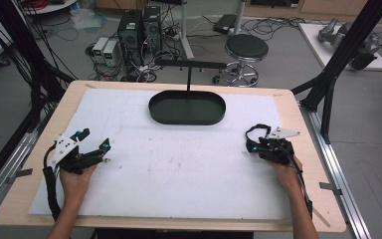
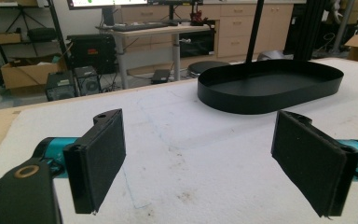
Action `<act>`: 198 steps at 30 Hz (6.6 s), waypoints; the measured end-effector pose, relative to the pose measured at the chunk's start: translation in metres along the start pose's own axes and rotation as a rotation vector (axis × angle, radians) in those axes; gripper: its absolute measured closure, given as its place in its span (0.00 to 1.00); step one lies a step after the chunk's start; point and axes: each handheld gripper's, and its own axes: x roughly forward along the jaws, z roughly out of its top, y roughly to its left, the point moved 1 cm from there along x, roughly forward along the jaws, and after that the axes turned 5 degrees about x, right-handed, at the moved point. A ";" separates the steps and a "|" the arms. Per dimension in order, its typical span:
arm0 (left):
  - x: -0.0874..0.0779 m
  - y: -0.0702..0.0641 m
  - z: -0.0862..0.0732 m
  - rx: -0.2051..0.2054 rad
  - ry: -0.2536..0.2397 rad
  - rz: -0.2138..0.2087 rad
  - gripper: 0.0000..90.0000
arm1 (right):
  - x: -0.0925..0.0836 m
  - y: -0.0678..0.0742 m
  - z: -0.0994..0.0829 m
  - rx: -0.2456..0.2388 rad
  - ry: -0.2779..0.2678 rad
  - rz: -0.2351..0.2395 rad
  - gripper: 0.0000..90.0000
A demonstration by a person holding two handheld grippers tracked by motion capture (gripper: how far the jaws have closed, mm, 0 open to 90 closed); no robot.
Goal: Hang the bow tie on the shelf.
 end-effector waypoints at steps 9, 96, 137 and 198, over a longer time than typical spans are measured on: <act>0.000 0.000 0.000 0.005 0.003 -0.002 0.20 | 0.000 0.001 0.000 -0.001 0.017 -0.015 0.77; 0.000 0.002 0.000 -0.015 -0.023 -0.028 0.20 | 0.014 0.033 0.191 0.037 -0.346 0.115 0.95; 0.000 0.001 0.000 -0.018 -0.027 -0.034 0.20 | 0.053 -0.004 0.218 0.296 -0.435 0.045 0.95; 0.000 0.000 0.000 -0.011 -0.022 -0.043 0.20 | -0.057 0.011 0.211 0.124 -0.550 -0.131 0.14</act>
